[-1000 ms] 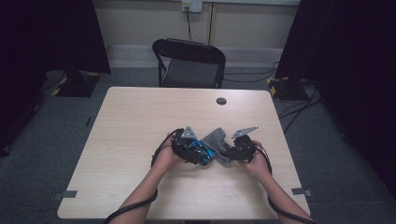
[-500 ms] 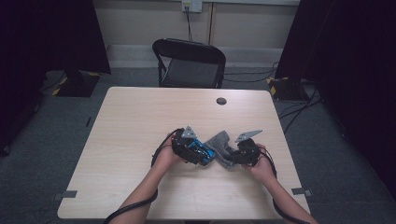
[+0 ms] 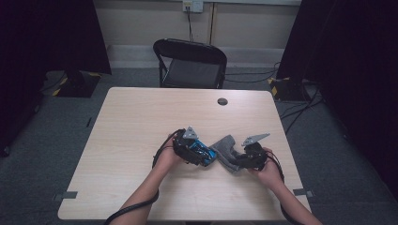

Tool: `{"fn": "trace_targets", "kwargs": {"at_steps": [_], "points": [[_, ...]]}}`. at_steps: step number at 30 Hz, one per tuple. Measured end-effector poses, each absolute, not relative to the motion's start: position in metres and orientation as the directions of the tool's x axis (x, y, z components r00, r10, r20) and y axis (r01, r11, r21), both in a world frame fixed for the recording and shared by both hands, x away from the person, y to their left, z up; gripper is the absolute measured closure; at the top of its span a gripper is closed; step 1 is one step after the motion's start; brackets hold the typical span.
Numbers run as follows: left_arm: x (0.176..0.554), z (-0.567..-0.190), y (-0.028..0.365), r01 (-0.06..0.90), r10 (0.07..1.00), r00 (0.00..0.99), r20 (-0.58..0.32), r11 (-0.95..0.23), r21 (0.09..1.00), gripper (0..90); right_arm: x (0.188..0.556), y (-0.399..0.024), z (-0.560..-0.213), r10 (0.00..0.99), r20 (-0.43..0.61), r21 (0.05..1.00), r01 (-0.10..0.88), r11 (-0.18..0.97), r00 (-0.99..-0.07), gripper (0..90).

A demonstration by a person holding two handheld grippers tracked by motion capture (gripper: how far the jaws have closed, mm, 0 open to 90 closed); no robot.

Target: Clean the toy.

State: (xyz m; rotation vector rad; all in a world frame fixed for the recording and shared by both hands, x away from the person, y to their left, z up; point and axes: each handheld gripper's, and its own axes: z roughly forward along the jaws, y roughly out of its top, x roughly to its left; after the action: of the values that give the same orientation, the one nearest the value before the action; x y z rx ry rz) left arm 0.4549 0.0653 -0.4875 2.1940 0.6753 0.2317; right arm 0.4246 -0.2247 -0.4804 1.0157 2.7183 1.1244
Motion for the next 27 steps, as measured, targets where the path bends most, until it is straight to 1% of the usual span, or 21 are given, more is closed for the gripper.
{"fn": "trace_targets", "kwargs": {"at_steps": [7,10,12,15,20,27], "points": [[0.456,-0.485,0.064,0.405,0.548,0.834,-0.055,-0.542,0.737,2.4,0.422,-0.237,-0.479,0.599,0.209,0.642,0.571,0.512,-0.773,76.1],[0.457,-0.482,0.064,0.429,0.566,0.821,-0.069,-0.533,0.729,4.1,0.423,-0.241,-0.477,0.608,0.207,0.641,0.576,0.508,-0.766,76.1],[0.457,-0.48,0.065,0.432,0.57,0.819,-0.062,-0.543,0.721,5.3,0.424,-0.244,-0.474,0.612,0.203,0.644,0.575,0.505,-0.765,76.2],[0.456,-0.474,0.067,0.43,0.573,0.817,-0.064,-0.532,0.73,8.1,0.425,-0.247,-0.468,0.619,0.202,0.652,0.576,0.493,-0.759,76.1],[0.454,-0.463,0.072,0.43,0.577,0.814,-0.062,-0.528,0.732,9.4,0.429,-0.252,-0.456,0.634,0.197,0.668,0.576,0.472,-0.748,76.1],[0.447,-0.451,0.089,0.446,0.594,0.802,-0.067,-0.52,0.728,12.8,0.434,-0.25,-0.434,0.639,0.185,0.69,0.562,0.456,-0.747,76.1]]}}
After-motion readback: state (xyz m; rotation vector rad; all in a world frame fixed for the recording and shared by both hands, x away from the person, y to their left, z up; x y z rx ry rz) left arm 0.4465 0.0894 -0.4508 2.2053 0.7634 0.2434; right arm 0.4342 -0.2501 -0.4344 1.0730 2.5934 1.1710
